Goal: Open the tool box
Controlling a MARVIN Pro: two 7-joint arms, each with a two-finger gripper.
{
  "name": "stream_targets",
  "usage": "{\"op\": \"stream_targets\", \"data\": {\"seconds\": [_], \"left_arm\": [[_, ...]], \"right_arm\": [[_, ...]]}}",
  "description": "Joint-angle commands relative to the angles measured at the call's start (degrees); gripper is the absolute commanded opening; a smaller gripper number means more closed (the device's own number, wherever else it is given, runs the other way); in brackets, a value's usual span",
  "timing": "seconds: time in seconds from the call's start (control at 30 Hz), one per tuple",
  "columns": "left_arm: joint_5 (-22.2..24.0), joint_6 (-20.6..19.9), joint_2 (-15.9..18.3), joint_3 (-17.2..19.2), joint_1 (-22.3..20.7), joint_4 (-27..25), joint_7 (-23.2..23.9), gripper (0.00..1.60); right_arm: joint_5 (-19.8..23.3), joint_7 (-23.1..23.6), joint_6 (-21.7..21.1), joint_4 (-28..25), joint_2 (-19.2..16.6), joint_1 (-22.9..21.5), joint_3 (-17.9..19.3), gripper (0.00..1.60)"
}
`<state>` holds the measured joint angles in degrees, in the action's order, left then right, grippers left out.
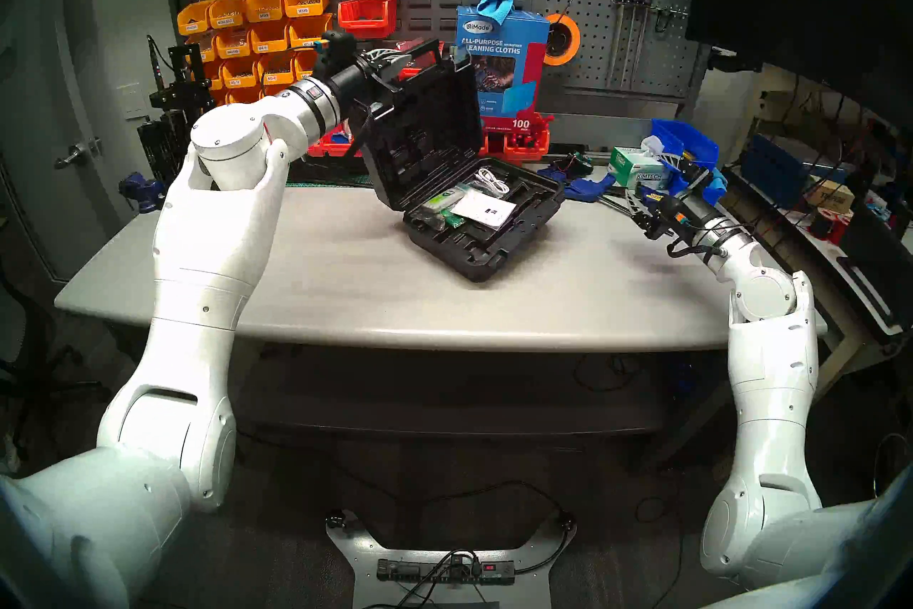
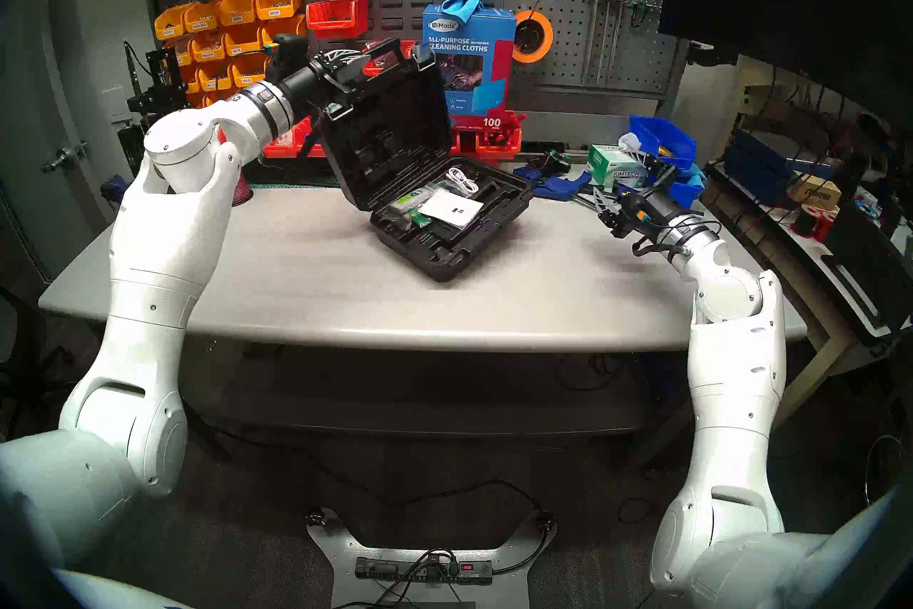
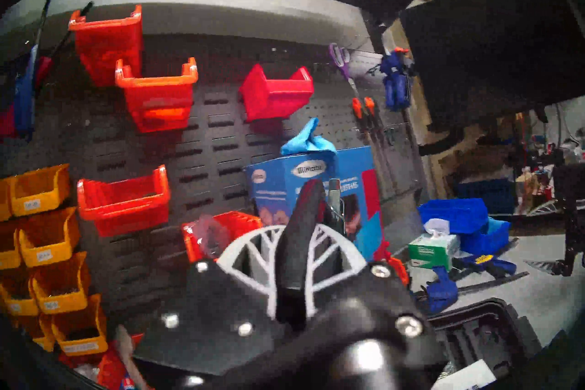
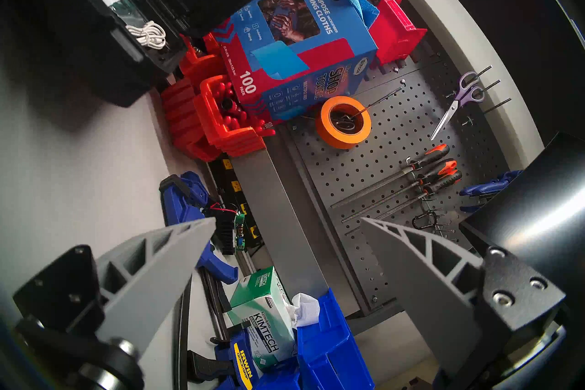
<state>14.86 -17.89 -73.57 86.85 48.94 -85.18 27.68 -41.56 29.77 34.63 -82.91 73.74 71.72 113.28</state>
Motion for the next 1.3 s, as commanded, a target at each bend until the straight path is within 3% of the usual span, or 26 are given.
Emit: {"op": "stream_targets", "data": {"seconds": [0.0, 0.4, 0.73, 0.87, 0.9, 0.93, 1.27], "left_arm": [[-0.14, -4.46, -1.54, 3.57, -6.66, 4.02, -5.76, 0.00], [-1.52, -11.21, -2.47, 4.69, -12.67, 13.55, -15.36, 0.00], [-2.56, -12.49, -3.36, 5.96, -17.04, 21.29, -20.76, 0.00], [-2.56, -11.32, -2.60, 6.25, -16.78, 21.36, -20.16, 0.00], [-2.39, -10.99, -2.34, 6.31, -16.29, 20.81, -19.51, 0.28], [-2.44, -10.93, -2.37, 6.32, -16.39, 20.97, -19.52, 1.05], [-2.63, -9.96, -2.35, 6.44, -16.57, 21.52, -18.82, 1.05]], "right_arm": [[0.11, -0.16, 0.15, -0.67, -0.11, -0.79, -0.10, 1.60], [0.09, -0.13, 0.19, -0.73, -0.07, -0.85, -0.08, 1.60], [0.07, -0.10, 0.21, -0.74, -0.04, -0.87, -0.05, 1.60], [0.07, -0.09, 0.22, -0.75, -0.03, -0.88, -0.04, 1.60], [0.06, -0.09, 0.22, -0.75, -0.03, -0.88, -0.04, 1.60], [0.06, -0.08, 0.22, -0.75, -0.02, -0.88, -0.03, 1.60], [0.05, -0.05, 0.23, -0.77, 0.00, -0.90, -0.01, 1.60]]}}
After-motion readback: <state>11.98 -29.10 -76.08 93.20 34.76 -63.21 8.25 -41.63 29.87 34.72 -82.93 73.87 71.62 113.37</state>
